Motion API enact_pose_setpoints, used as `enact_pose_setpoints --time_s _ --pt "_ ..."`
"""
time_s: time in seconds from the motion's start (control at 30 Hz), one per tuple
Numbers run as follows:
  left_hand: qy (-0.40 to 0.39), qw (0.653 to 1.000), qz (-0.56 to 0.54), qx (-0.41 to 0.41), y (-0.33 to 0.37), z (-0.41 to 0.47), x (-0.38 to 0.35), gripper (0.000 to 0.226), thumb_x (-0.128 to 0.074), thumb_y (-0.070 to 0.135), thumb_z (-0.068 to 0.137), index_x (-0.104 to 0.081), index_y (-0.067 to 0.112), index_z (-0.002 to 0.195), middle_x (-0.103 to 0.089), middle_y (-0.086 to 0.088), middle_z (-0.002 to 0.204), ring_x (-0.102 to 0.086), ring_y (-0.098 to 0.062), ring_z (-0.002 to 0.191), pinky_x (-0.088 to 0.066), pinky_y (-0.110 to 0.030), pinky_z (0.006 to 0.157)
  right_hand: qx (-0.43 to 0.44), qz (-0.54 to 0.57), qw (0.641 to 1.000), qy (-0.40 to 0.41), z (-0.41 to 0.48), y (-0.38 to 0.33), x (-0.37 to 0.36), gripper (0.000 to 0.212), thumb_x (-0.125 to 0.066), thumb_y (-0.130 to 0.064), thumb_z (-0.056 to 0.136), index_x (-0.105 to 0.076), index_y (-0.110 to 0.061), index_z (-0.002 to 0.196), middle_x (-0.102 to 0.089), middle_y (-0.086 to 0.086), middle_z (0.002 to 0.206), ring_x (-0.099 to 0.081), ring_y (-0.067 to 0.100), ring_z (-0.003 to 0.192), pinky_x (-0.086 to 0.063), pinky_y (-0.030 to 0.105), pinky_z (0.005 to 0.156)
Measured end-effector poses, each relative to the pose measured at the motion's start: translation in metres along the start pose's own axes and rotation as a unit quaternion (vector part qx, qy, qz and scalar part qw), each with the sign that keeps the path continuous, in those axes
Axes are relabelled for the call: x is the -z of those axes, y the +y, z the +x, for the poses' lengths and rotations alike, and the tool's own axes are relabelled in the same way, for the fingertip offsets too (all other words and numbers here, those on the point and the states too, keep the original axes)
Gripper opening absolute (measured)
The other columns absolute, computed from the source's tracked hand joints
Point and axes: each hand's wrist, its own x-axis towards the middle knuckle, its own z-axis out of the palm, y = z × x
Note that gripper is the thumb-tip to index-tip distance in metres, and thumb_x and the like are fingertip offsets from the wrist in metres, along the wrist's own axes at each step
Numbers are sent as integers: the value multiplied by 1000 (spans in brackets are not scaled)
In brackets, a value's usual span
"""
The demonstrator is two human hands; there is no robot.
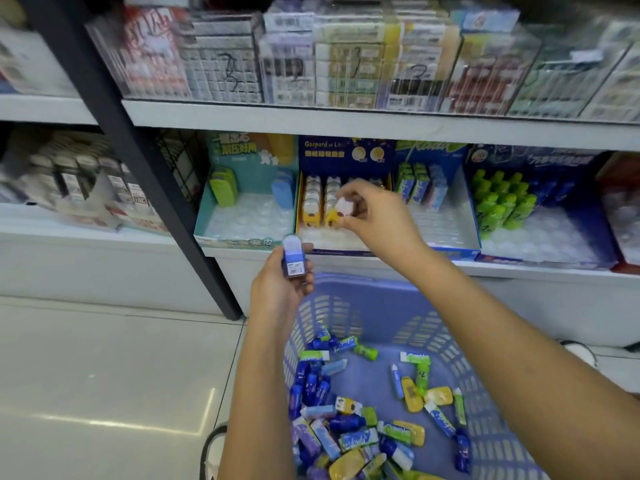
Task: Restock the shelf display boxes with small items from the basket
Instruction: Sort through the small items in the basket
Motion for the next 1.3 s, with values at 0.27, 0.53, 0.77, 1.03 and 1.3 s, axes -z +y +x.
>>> enact_pose_setpoints --time_s 0.27,0.53,0.77,1.03,1.3 --pt "2 999 -27 -24 9 5 26 37 -40 27 100 -55 1 122 -67 -10 101 -66 -17 77 -55 -21 61 67 -140 986 -64 18 -6 -45 40 -53 -6 89 -58 -19 126 -58 14 115 -57 30 100 -45 32 83" --pt "-19 996 49 -68 1 7 23 27 -52 34 95 -64 10 99 -73 -3 89 -71 -17 83 -57 -23 71 140 -167 976 -13 14 1 -48 31 -57 -10 91 -64 -15 121 -53 14 114 -50 26 100 -41 28 77" --pt "34 977 166 -132 -1 0 11 29 -61 35 90 -64 10 104 -70 -1 82 -67 -9 72 -53 -16 63 143 -263 954 8 6 -2 -39 36 -52 -24 94 -56 -19 129 -42 11 139 -41 34 116 -36 37 94" --pt "49 881 349 -315 -13 -7 -17 23 -69 30 84 -59 29 104 -63 23 88 -59 9 81 -44 -4 67 -14 157 986 -49 -39 -12 -1 20 -69 -27 84 -62 -26 102 -64 -2 87 -63 14 76 -54 24 71" --pt "-61 726 616 -301 -33 6 -26 51 -57 25 93 -43 14 140 -45 -1 142 -34 -15 134 -23 -17 105 -4 19 998 60 -9 30 19 20 -65 -11 86 -62 -13 106 -63 1 89 -58 9 77 -52 21 76"
